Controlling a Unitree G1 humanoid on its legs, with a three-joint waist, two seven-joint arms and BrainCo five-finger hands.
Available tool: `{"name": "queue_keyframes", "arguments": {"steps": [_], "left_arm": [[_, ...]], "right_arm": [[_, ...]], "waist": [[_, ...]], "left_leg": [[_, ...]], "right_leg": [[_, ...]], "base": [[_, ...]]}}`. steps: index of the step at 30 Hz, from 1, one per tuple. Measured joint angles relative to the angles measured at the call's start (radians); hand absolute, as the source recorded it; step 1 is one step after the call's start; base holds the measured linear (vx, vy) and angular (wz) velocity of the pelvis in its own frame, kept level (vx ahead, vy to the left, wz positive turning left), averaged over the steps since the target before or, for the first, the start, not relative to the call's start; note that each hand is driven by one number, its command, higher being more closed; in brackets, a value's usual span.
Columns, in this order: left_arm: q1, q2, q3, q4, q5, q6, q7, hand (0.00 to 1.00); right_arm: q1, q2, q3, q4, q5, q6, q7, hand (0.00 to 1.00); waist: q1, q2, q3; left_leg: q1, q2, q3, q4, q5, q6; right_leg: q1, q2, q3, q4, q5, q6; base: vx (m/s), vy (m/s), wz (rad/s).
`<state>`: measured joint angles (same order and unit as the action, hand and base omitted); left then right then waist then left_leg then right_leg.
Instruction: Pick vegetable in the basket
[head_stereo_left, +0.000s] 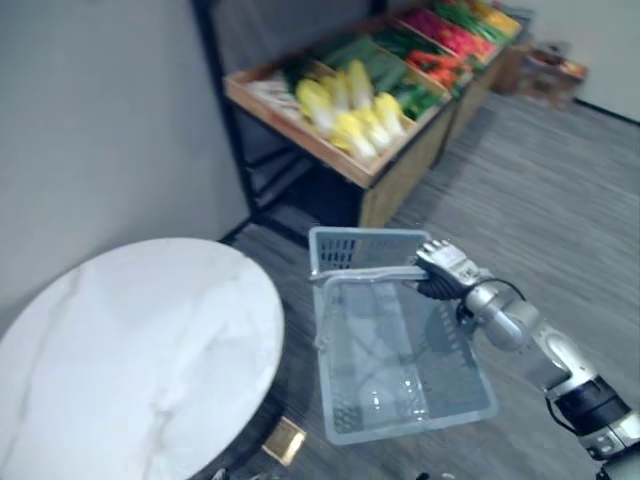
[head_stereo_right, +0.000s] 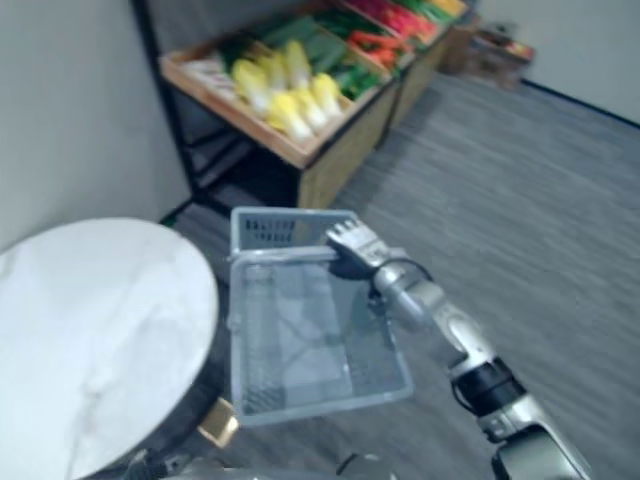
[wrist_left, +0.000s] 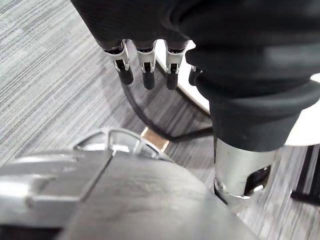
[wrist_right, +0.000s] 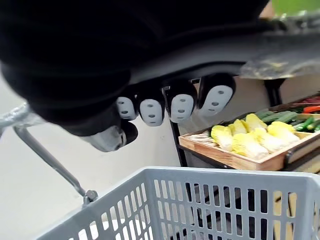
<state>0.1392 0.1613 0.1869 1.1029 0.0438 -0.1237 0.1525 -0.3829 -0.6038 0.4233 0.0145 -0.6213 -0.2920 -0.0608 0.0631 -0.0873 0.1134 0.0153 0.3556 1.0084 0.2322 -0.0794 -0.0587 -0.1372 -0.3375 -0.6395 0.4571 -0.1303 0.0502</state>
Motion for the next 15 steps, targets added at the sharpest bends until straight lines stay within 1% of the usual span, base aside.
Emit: {"name": "queue_keyframes", "arguments": {"steps": [1,2,3,4,5,6,7,8,9,10,11,12,13,14,15], "left_arm": [[-0.001,-0.006,0.001,0.000,0.001,0.000,0.000,0.00],[0.001,-0.018,0.004,0.002,0.000,0.000,0.000,0.00],[0.001,-0.042,0.014,0.002,0.000,0.001,0.002,0.00],[0.001,-0.044,0.014,0.002,0.002,0.001,0.003,0.00],[0.001,-0.047,0.015,0.002,0.001,0.001,0.005,0.00],[0.001,-0.048,0.015,0.000,0.001,0.001,0.006,0.00],[0.001,-0.048,0.015,0.000,0.001,0.001,0.008,0.00],[0.002,-0.045,0.016,-0.001,0.001,0.000,0.012,0.00],[0.003,-0.043,0.016,-0.002,0.001,0.000,0.019,0.00],[0.004,-0.043,0.015,-0.006,0.001,0.000,0.020,0.00],[0.006,-0.044,0.015,-0.010,0.000,-0.002,0.021,0.00],[0.010,-0.046,0.014,-0.012,0.000,-0.005,0.022,0.00],[0.020,-0.050,0.006,-0.014,-0.002,-0.012,0.030,0.00],[0.023,-0.054,0.003,-0.012,-0.002,-0.017,0.030,0.00],[0.031,-0.072,0.004,-0.014,-0.004,-0.029,0.031,0.00]], "right_arm": [[-0.001,-0.002,0.005,0.000,-0.002,0.001,0.000,1.00],[0.000,-0.005,0.017,0.001,-0.005,0.003,0.000,1.00],[0.000,-0.014,0.019,0.001,-0.009,0.004,0.001,1.00],[0.001,-0.017,0.019,0.001,-0.009,0.005,0.001,1.00],[0.004,-0.030,0.018,0.001,-0.010,0.005,0.001,1.00],[0.016,-0.045,0.018,0.000,-0.009,0.005,0.000,1.00],[0.022,-0.049,0.017,0.000,-0.008,0.005,0.000,1.00],[0.038,-0.052,0.011,-0.006,-0.008,0.005,-0.001,1.00],[0.055,-0.057,0.003,-0.012,-0.008,0.004,-0.001,1.00],[0.066,-0.059,-0.006,-0.012,-0.008,0.003,-0.001,1.00],[0.096,-0.061,-0.029,-0.015,-0.008,0.003,-0.003,1.00],[0.104,-0.063,-0.030,-0.015,-0.008,0.004,-0.009,1.00],[0.112,-0.064,-0.029,-0.016,-0.008,0.005,-0.020,1.00],[0.109,-0.065,-0.029,-0.016,-0.008,0.005,-0.021,1.00],[0.107,-0.064,-0.029,-0.016,-0.006,0.004,-0.025,1.00]], "waist": [[0.001,0.009,-0.001],[-0.001,0.030,-0.006],[-0.010,0.065,-0.008],[-0.013,0.070,-0.009],[-0.029,0.083,-0.012],[-0.041,0.088,-0.014],[-0.046,0.089,-0.014],[-0.059,0.090,-0.014],[-0.063,0.090,-0.014],[-0.064,0.090,-0.014],[-0.065,0.093,-0.012],[-0.061,0.093,-0.010],[-0.060,0.080,0.004],[-0.058,0.084,0.006],[-0.053,0.098,0.014]], "left_leg": [[-0.003,0.010,0.012,0.000,0.013,-0.006],[-0.003,0.030,0.040,-0.005,0.040,-0.009],[-0.003,0.061,0.064,-0.001,0.060,-0.017],[-0.003,0.065,0.069,-0.001,0.066,-0.021],[-0.004,0.085,0.078,-0.001,0.089,-0.017],[0.001,0.105,0.076,0.000,0.121,-0.016],[0.007,0.116,0.076,0.003,0.135,-0.016],[0.011,0.138,0.074,0.024,0.158,-0.008],[0.013,0.165,0.066,0.069,0.178,0.001],[0.010,0.176,0.048,0.093,0.188,0.015],[0.000,0.192,-0.037,0.154,0.219,0.040],[-0.013,0.189,-0.109,0.186,0.237,0.040],[-0.065,0.121,-0.337,0.245,0.161,-0.020],[-0.085,0.077,-0.421,0.262,0.125,-0.025],[-0.123,-0.018,-0.574,0.276,0.050,-0.031]], "right_leg": [[-0.001,0.029,0.008,-0.039,-0.003,0.004],[0.001,0.080,0.018,-0.104,-0.003,0.005],[0.004,0.130,0.020,-0.159,-0.004,0.006],[0.004,0.138,0.020,-0.168,-0.004,0.006],[0.008,0.167,0.021,-0.193,-0.001,0.002],[0.021,0.195,0.022,-0.218,0.002,-0.004],[0.030,0.207,0.024,-0.231,0.005,-0.010],[0.047,0.228,0.030,-0.254,0.008,-0.016],[0.060,0.239,0.040,-0.268,0.009,-0.019],[0.065,0.241,0.047,-0.271,0.009,-0.024],[0.087,0.242,0.067,-0.280,0.011,-0.027],[0.100,0.236,0.080,-0.284,0.008,-0.036],[0.109,0.206,0.124,-0.285,-0.005,-0.052],[0.109,0.198,0.144,-0.288,-0.010,-0.052],[0.109,0.195,0.199,-0.308,0.004,-0.060]], "base": [[-0.15,-0.356,-0.88],[-0.12,-0.298,-0.88],[-0.14,-0.345,-0.75],[-0.11,-0.249,-0.48],[-0.08,-0.234,-0.22],[-0.06,-0.229,-0.21],[-0.04,-0.210,-0.15],[-0.02,-0.174,-0.18],[-0.02,-0.152,-0.21],[-0.02,-0.120,-0.27],[-0.02,-0.081,-0.26],[-0.06,-0.065,-0.50],[-0.07,-0.008,-0.56],[-0.08,0.064,-0.95],[-0.03,0.069,-0.85]]}}
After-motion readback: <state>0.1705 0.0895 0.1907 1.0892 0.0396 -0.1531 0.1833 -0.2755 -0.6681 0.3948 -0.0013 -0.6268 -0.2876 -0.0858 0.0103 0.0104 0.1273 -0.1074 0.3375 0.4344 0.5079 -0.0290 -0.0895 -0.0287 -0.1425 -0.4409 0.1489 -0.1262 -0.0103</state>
